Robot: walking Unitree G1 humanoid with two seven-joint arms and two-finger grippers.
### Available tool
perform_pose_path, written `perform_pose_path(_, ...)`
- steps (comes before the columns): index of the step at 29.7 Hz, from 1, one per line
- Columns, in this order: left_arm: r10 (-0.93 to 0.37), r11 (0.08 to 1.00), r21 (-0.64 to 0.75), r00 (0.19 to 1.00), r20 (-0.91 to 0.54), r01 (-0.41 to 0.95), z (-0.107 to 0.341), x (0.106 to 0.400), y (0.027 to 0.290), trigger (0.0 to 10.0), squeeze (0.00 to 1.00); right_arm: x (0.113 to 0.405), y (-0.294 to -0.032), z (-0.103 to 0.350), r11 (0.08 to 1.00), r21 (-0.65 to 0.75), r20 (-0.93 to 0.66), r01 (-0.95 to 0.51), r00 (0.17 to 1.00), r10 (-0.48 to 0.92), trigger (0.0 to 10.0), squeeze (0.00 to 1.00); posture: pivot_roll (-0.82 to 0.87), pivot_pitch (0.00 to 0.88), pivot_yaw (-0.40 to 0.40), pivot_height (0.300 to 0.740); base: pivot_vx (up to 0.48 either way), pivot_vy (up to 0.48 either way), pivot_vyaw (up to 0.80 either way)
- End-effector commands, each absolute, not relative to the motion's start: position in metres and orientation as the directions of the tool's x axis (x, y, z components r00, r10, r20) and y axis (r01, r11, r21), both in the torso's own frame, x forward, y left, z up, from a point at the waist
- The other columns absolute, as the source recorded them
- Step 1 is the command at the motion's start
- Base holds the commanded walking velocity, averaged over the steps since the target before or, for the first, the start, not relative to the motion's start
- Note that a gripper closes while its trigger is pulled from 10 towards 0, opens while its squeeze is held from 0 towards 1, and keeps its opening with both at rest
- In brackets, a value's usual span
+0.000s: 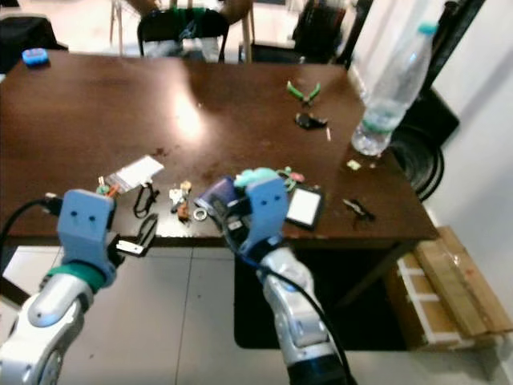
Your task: Hang keys on a hook
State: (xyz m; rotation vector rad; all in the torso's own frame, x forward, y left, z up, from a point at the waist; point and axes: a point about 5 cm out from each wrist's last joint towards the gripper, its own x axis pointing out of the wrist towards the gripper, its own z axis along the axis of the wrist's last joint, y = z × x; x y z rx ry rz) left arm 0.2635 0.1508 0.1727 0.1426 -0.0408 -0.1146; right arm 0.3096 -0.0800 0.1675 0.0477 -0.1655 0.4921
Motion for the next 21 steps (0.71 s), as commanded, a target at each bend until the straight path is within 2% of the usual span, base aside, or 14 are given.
perform_pose_path(1,-0.156,0.976,0.15,0.988,-0.003,0.154,0.167,0.263,0.147,10.0,0.0,0.309,-0.086,0.16,0.89,0.002,0.145,-0.455,0.881,0.45,10.0,0.0,-0.01,0.07,0.068,0.74,0.292,0.0,0.0)
perform_pose_path(4,-0.201,0.968,0.147,0.979,-0.02,0.202,0.165,0.263,0.145,10.0,0.0,0.309,-0.086,0.16,0.891,0.001,0.144,-0.455,0.881,0.45,10.0,0.0,-0.01,0.069,0.068,0.74,0.281,0.0,0.0)
perform_pose_path(10,-0.215,0.963,0.162,0.976,-0.019,0.216,0.166,0.265,0.145,10.0,0.0,0.309,-0.086,0.16,0.891,0.001,0.144,-0.454,0.882,0.449,10.0,0.0,-0.02,0.066,0.07,0.74,0.274,0.0,0.0)
perform_pose_path(18,-0.279,0.937,0.186,0.954,-0.109,0.295,0.158,0.268,0.142,10.0,0.0,0.311,-0.089,0.162,0.893,-0.005,0.149,-0.449,0.883,0.445,10.0,0.0,-0.02,0.066,0.068,0.74,0.0,0.0,0.0)
perform_pose_path(20,-0.287,0.891,0.303,0.936,-0.205,0.339,0.146,0.269,0.156,10.0,0.0,0.315,-0.093,0.164,0.898,-0.024,0.152,-0.438,0.887,0.437,10.0,0.0,-0.02,0.068,0.068,0.74,0.0,0.0,0.0)
perform_pose_path(21,-0.287,0.891,0.303,0.936,-0.205,0.339,0.146,0.269,0.156,10.0,0.0,0.315,-0.093,0.164,0.898,-0.024,0.152,-0.438,0.887,0.437,10.0,0.0,-0.02,0.068,0.068,0.74,0.0,0.0,0.0)
